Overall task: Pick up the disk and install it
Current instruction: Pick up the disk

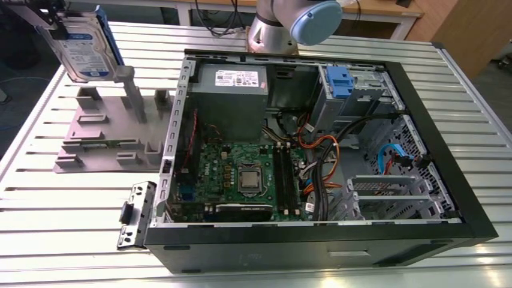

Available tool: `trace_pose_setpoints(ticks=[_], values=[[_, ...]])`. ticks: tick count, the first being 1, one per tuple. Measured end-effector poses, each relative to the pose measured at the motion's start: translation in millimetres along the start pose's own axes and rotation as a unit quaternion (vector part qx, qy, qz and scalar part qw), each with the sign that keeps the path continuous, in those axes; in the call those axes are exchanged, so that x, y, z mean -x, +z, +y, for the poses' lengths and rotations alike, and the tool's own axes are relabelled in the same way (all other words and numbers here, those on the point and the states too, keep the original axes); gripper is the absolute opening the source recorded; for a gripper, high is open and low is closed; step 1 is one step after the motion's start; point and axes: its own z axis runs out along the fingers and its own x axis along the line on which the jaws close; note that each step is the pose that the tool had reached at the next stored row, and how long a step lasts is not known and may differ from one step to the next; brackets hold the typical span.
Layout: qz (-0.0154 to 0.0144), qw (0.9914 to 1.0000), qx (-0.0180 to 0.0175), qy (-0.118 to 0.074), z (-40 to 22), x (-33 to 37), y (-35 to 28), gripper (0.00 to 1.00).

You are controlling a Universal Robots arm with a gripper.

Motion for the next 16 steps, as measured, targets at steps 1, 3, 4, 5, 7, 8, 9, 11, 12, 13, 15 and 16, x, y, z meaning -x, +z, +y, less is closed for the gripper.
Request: trace_pose_setpoints(ticks=[1,3,4,5,7,8,9,11,12,13,15,16], values=[[0.0000,1.00000,0.0000,0.000,0.0,0.0,-0.2,0.36],[0.0000,1.00000,0.0000,0.000,0.0,0.1,-0.7,0.36],[0.0000,1.00000,0.0000,0.000,0.0,0.1,-1.0,0.36],[0.0000,1.00000,0.0000,0.000,0.0,0.1,-1.1,0.36],[0.0000,1.00000,0.0000,0.000,0.1,0.1,-1.7,0.36],[0.0000,1.00000,0.0000,0.000,0.1,0.2,-2.0,0.36],[0.0000,1.00000,0.0000,0.000,0.1,0.2,-2.2,0.36],[0.0000,1.00000,0.0000,0.000,0.1,0.2,-2.7,0.36],[0.0000,1.00000,0.0000,0.000,0.1,0.3,-3.0,0.36],[0.0000,1.00000,0.0000,0.000,0.2,0.3,-3.2,0.36],[0.0000,1.00000,0.0000,0.000,0.1,0.3,-3.7,0.36],[0.0000,1.00000,0.0000,0.000,0.2,0.3,-4.0,0.36]])
